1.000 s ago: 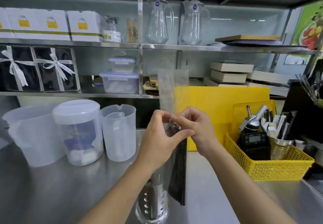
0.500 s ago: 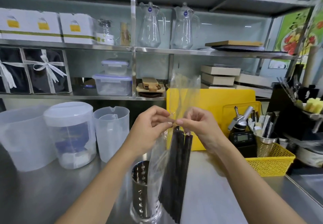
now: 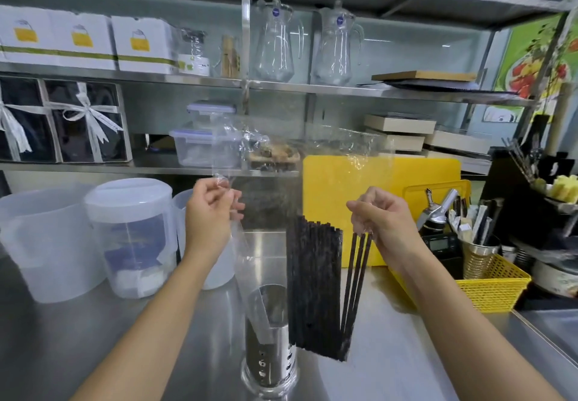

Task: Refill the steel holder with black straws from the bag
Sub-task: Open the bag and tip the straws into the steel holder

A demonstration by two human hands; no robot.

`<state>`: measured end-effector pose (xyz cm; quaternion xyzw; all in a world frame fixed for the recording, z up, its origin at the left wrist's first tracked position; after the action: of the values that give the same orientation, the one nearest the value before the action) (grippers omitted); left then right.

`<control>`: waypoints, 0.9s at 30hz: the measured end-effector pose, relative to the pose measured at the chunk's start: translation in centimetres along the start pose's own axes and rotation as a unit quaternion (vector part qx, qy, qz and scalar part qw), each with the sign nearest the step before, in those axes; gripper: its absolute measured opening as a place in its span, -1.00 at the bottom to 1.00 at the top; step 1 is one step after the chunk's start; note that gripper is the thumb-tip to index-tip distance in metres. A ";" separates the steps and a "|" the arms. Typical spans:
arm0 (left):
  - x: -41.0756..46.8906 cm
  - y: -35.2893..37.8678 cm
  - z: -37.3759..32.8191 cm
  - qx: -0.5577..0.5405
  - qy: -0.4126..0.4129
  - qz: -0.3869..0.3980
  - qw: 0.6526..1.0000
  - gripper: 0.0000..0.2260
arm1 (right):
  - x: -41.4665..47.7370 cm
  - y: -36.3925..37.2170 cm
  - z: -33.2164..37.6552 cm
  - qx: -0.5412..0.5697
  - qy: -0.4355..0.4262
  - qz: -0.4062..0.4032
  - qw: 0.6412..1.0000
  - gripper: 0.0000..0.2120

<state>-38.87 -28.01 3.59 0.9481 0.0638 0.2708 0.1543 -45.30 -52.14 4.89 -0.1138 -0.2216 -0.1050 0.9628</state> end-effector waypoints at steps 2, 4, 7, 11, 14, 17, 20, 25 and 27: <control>0.6 -0.3 0.4 0.003 -0.001 -0.009 1.000 -0.77 | 0.0 0.1 0.2 -0.054 -0.006 0.014 0.998 -0.70; 1.1 -0.2 0.2 -0.004 -0.004 -0.012 1.000 -0.78 | -0.1 0.2 0.1 -0.107 0.005 0.025 0.994 -0.75; 1.9 0.4 -0.4 0.006 -0.002 0.006 1.000 -0.79 | -0.2 -0.2 -0.5 -0.115 0.030 0.019 0.993 -0.79; 2.1 1.9 -1.2 0.090 0.032 0.020 0.995 -0.81 | -0.4 -0.1 -0.3 -0.039 0.051 0.008 0.998 -0.72; 2.2 3.9 -2.5 0.159 0.110 0.008 0.981 -0.74 | -0.7 1.3 1.1 -0.001 0.014 0.063 0.998 -0.78; 2.2 6.2 -3.2 0.214 0.114 0.181 0.953 -0.69 | -0.8 3.3 2.3 0.005 -0.028 0.060 0.998 -0.76; 0.2 7.4 -3.9 0.105 0.019 0.395 0.912 -0.75 | -0.6 4.5 1.9 -0.051 -0.051 -0.043 0.996 -0.72; -1.6 7.9 -2.7 0.080 -0.107 0.457 0.879 0.05 | -0.8 5.7 1.2 -0.324 -0.115 -0.101 0.934 -0.87; -2.2 8.6 -2.4 0.114 -0.110 0.420 0.894 0.01 | -0.8 6.3 1.1 -0.347 -0.129 -0.085 0.925 -0.93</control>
<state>-41.70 -35.97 7.23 0.9215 -0.3272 0.1948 -0.0767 -44.90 -45.67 4.41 -0.4344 -0.3019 -0.2413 0.8136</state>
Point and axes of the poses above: each hand's wrist, its own x-axis towards the middle knuckle, its own y-axis out of the palm, z = x × y, the point moved 1 cm from there along x, towards the middle knuckle, and after that the axes turned 13 degrees about -x, right-handed, at the moved point
